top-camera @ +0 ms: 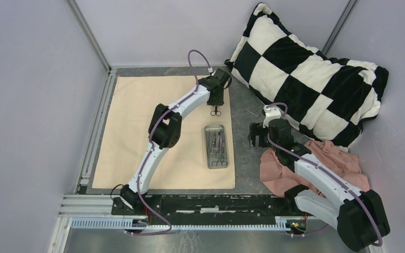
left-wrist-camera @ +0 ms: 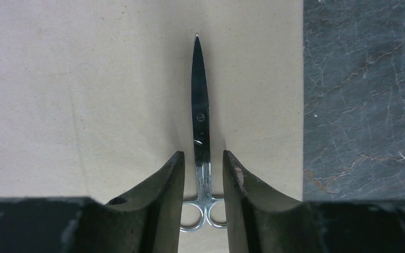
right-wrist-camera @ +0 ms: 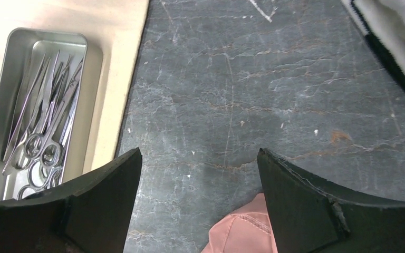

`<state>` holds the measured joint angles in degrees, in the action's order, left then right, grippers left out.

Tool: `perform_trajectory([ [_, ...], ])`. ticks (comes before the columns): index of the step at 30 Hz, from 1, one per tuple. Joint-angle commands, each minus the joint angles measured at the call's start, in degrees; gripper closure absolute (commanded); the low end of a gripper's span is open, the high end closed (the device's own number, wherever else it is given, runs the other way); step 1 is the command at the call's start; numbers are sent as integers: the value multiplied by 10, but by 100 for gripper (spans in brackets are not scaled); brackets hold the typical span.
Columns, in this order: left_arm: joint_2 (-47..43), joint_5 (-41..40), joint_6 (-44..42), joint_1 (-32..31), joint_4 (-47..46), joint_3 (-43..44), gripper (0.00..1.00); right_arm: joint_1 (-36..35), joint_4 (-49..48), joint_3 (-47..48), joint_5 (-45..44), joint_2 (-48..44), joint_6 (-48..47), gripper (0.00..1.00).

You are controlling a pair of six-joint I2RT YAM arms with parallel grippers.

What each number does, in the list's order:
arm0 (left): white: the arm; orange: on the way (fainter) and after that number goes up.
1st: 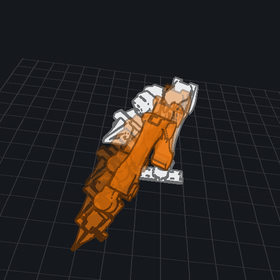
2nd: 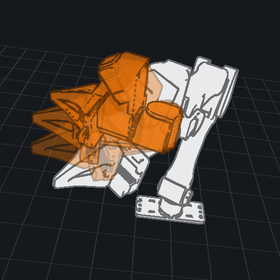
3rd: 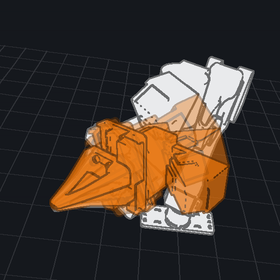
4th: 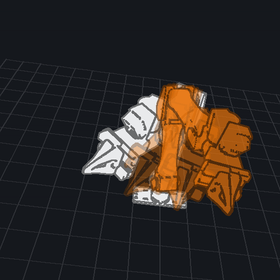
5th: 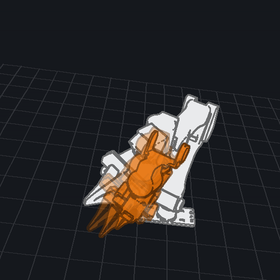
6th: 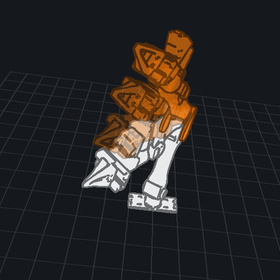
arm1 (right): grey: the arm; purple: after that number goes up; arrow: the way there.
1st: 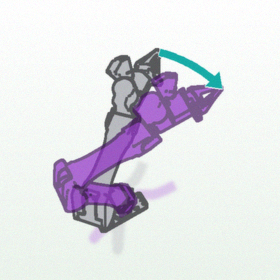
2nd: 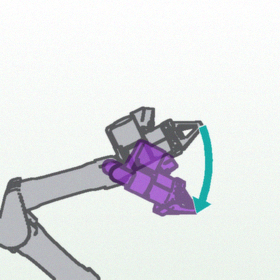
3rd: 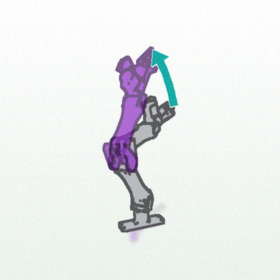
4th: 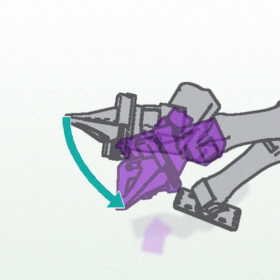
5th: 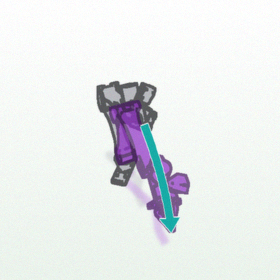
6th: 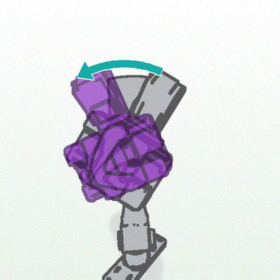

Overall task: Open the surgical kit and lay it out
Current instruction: Place the medical item in the surgical kit.

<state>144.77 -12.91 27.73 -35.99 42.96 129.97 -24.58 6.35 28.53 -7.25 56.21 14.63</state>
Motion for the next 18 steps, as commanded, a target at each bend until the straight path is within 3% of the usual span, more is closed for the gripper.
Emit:
perform_trajectory([
  [1,-24,20,-16,8,6,16,57,1,-9,18,38,18,-10,13],
  [5,-94,38,-21,8,12,-9,48,-1,-9,28,78,33,-19,14],
  [8,-188,39,-27,8,-5,-92,43,-15,-7,40,102,50,-18,18],
  [18,-607,82,-59,10,-169,-548,19,-168,15,156,62,200,70,29],
])
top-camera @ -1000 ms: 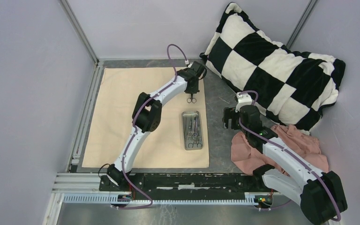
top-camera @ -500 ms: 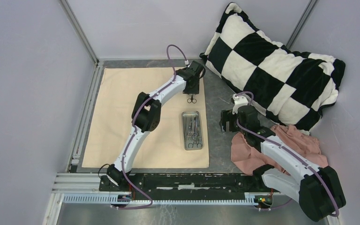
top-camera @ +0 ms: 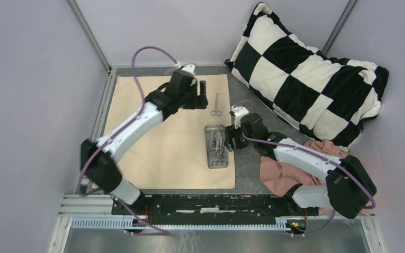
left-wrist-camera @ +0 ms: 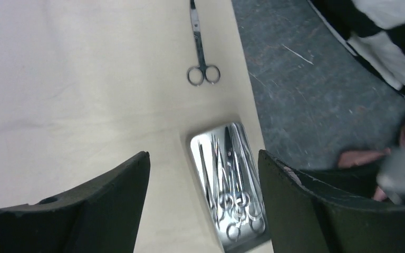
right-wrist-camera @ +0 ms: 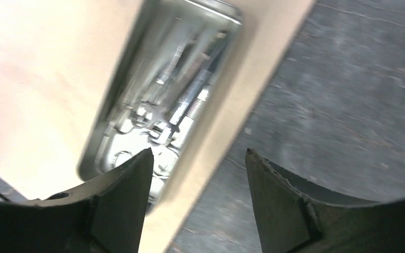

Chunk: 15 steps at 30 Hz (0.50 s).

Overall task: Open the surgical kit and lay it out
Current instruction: Place the medical item in the surgical kit, then pick up the medical item from the container.

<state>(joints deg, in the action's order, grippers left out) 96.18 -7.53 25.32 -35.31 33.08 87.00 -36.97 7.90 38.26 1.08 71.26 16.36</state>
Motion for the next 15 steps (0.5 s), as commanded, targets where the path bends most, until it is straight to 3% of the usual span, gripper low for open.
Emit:
perform_trajectory([
  [1,-154,37,-34,3,-80,-159,18,-56,5,75,-30,70,67,32],
  [7,-316,48,-15,3,-99,-320,16,-80,28,143,-73,153,131,43],
  [11,-378,71,-1,3,-122,-374,16,-86,35,168,-74,191,186,51],
  [15,-399,91,3,3,-127,-398,16,-104,41,176,-137,208,213,53],
])
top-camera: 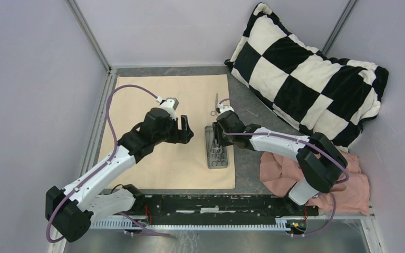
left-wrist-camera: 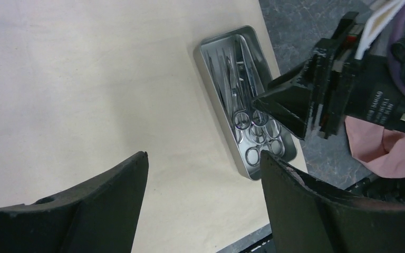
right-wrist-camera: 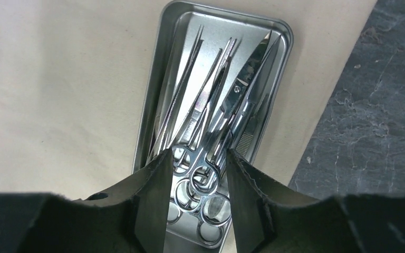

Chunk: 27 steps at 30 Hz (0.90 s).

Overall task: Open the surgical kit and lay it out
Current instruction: Pick up the medical item from the container.

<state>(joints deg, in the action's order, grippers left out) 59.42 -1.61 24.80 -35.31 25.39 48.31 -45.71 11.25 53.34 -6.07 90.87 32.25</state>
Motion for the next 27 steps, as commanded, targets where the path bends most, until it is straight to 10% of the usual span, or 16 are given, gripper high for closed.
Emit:
perform_trajectory([
  [1,-38,35,8,3,-53,-16,16,-18,4,30,-80,22,54,53],
  [27,-102,63,-7,3,-47,-64,16,-70,156,153,-221,155,110,62],
])
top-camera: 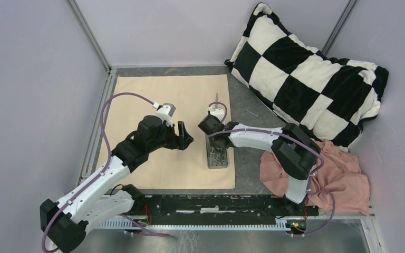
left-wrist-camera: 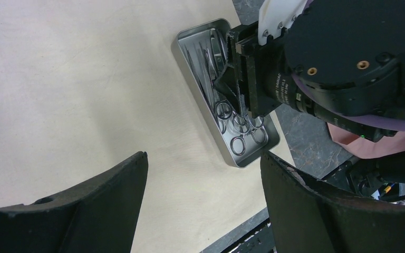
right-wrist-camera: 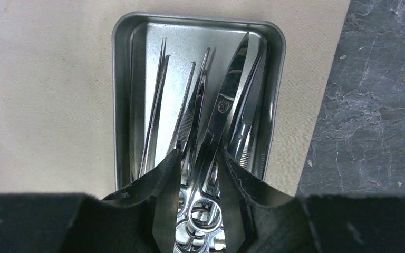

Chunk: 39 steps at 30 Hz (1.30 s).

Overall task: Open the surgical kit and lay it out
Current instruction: Pick up the medical item from the container.

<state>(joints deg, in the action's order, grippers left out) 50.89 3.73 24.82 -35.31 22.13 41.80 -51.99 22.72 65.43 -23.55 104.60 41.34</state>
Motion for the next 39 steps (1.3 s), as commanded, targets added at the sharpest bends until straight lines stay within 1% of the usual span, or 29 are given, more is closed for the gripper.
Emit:
perform_trajectory([
  [1,-19,8,-9,3,-13,1,16,-8,41,32,-43,22,21,62],
  [5,-28,2,-12,3,-2,3,15,-7,34,8,-45,21,40,63],
  [7,-32,-1,-13,3,4,4,15,-7,13,-18,-36,11,52,65],
  [9,-37,-2,-14,3,5,4,15,-7,-32,-52,-7,-1,60,67],
  [10,-37,-2,-15,3,6,4,15,-4,-52,-64,8,-3,62,73],
  [14,-35,0,-16,3,8,8,15,-4,-52,-57,17,-1,44,90],
  [17,-38,1,-15,3,7,6,15,-4,-51,-53,18,-22,29,94],
  [19,-37,1,-15,3,5,4,15,-4,-43,-49,13,-41,28,100],
  [25,-29,8,-8,3,-5,4,14,-4,-71,-77,14,-102,24,100],
  [28,-24,24,3,4,-15,7,13,-4,-117,-121,8,-141,12,100],
  [31,-17,50,19,5,-33,10,12,-3,-184,-179,15,-183,-23,100],
  [33,-10,81,32,9,-53,13,12,-2,-246,-211,49,-211,-61,100],
  [35,-1,132,48,19,-84,15,13,-1,-314,-247,101,-247,-107,100],
  [37,6,202,72,35,-129,10,14,0,-375,-284,134,-290,-134,100],
  [39,6,244,112,54,-186,0,14,0,-426,-322,159,-339,-162,100],
])
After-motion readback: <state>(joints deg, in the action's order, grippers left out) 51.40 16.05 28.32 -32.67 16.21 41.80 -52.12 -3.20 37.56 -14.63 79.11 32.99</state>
